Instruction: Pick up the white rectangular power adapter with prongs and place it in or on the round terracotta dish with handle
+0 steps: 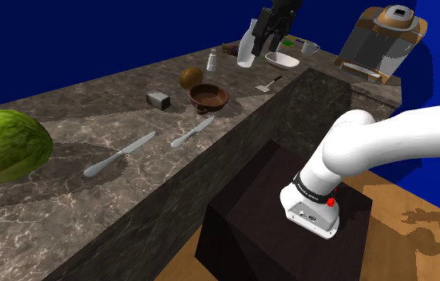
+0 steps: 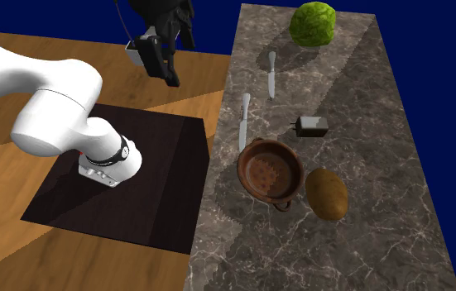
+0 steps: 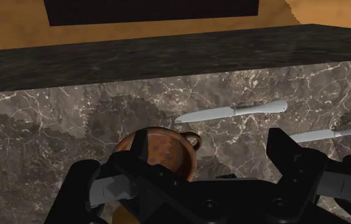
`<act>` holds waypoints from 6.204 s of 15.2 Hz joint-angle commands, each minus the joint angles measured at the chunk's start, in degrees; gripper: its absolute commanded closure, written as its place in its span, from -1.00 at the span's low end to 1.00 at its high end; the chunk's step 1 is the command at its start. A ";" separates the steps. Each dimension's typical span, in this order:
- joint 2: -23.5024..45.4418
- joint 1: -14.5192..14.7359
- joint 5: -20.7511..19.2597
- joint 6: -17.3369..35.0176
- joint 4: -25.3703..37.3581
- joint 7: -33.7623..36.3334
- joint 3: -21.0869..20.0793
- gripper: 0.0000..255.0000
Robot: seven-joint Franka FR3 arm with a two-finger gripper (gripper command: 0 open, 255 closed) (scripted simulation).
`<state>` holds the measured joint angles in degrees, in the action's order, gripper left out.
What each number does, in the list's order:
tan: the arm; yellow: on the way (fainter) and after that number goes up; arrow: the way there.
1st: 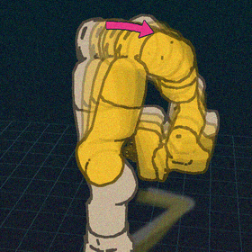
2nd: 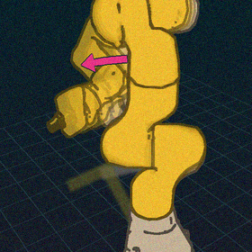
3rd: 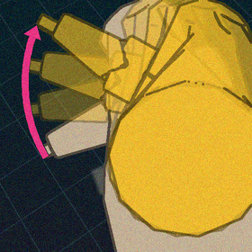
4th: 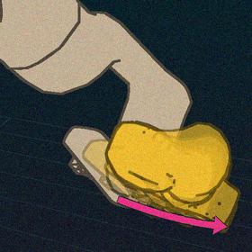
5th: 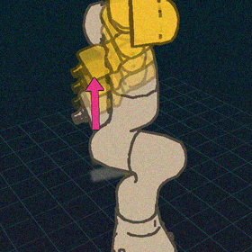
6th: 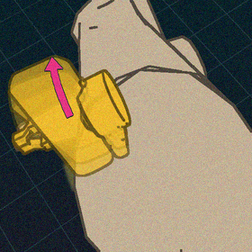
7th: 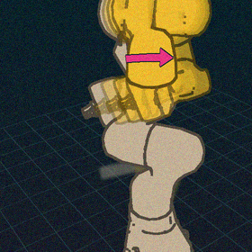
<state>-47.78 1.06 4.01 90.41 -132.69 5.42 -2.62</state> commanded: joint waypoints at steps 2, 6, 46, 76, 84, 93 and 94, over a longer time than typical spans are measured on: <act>1.64 0.03 0.16 1.64 -0.15 0.37 -0.49 -1.00; 8.72 0.03 0.60 7.96 0.03 1.88 -2.44 -1.00; 67.32 1.78 -10.02 33.93 27.44 15.91 -9.09 -1.00; 62.26 1.52 -8.42 21.01 35.43 14.70 -9.63 1.00; 54.92 -1.47 -6.60 20.79 28.61 10.03 -8.34 1.00; 42.25 -6.87 -4.51 23.71 13.39 -1.10 -3.28 1.00; 41.06 -7.43 -4.45 23.87 12.06 -2.38 -2.59 1.00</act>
<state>-5.34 -5.83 -0.54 114.10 -119.13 4.36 -5.85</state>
